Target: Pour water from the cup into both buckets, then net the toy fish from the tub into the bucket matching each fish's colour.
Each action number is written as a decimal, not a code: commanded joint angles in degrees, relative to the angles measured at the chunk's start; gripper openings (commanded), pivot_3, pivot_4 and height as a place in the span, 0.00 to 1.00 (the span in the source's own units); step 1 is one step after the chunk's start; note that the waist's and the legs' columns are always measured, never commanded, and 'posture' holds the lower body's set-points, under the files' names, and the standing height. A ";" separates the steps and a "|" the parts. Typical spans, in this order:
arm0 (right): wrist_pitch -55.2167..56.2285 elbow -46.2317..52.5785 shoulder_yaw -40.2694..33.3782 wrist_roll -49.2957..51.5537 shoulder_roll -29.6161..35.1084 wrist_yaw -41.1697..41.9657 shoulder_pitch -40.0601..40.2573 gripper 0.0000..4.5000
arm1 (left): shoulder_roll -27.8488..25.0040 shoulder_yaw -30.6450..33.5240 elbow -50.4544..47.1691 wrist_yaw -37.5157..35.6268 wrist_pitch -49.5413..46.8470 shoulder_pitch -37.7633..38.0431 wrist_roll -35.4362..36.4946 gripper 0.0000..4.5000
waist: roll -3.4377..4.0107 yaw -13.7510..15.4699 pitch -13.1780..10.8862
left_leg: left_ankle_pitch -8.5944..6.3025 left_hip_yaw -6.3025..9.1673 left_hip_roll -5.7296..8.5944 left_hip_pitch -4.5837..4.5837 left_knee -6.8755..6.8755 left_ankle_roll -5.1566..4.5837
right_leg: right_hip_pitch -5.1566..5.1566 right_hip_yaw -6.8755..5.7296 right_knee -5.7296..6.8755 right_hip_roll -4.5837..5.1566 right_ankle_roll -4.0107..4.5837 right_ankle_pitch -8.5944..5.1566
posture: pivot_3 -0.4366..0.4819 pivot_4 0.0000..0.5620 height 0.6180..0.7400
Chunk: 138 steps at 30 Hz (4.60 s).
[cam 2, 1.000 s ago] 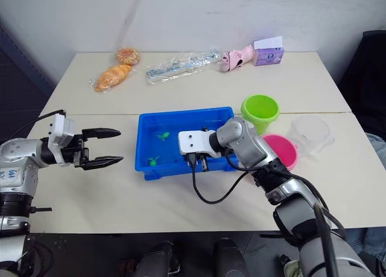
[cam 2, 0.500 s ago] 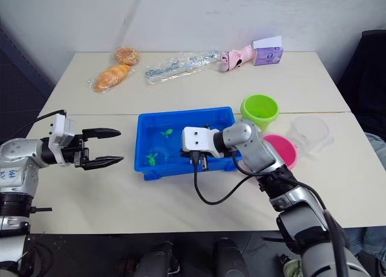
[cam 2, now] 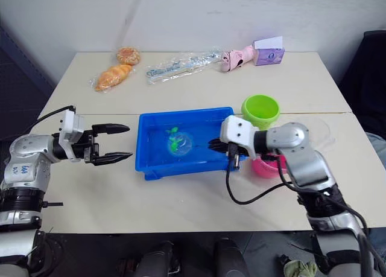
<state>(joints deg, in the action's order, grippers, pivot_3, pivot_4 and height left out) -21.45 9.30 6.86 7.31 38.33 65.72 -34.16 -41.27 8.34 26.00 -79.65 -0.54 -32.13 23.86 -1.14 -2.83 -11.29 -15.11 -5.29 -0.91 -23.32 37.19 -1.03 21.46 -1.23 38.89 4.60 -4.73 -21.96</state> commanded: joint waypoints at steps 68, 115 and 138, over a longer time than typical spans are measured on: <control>-10.26 6.16 2.66 33.28 23.96 -29.23 3.76 0.00 | 6.14 2.42 -5.25 12.44 -1.18 0.49 2.37 0.98 | -0.04 1.04 -0.05 | 0.06 0.29 -0.22 0.12 0.08 0.07 | -0.44 -0.24 -0.33 -0.12 -0.03 0.02 | 0.48 0.27 1.00; -10.14 10.41 -6.09 11.67 8.24 -19.69 5.76 0.00 | 5.38 0.34 -8.57 9.23 -4.10 2.84 1.28 0.98 | -0.14 1.26 0.00 | -0.08 0.04 0.00 -0.15 0.01 -0.09 | -0.01 -0.10 -0.25 0.03 -0.01 0.04 | 0.48 0.27 1.00; 30.08 -32.37 -13.81 -9.78 21.78 -25.10 1.60 0.00 | 12.68 -1.68 -11.38 9.81 -2.43 3.05 2.00 0.98 | -0.14 0.99 -0.01 | -0.03 -0.08 -0.04 -0.01 0.01 -0.02 | -0.10 0.01 -0.27 -0.07 -0.02 0.05 | 0.48 0.27 1.00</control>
<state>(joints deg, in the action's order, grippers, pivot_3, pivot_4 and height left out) 4.54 -22.24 -6.30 -1.13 58.72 42.06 -31.12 -28.64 6.09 16.46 -70.09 -3.87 -29.26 24.96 -1.28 -1.84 -11.29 -15.14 -5.37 -0.95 -23.33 37.20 -1.04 21.36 -1.22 38.63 4.53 -4.75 -21.91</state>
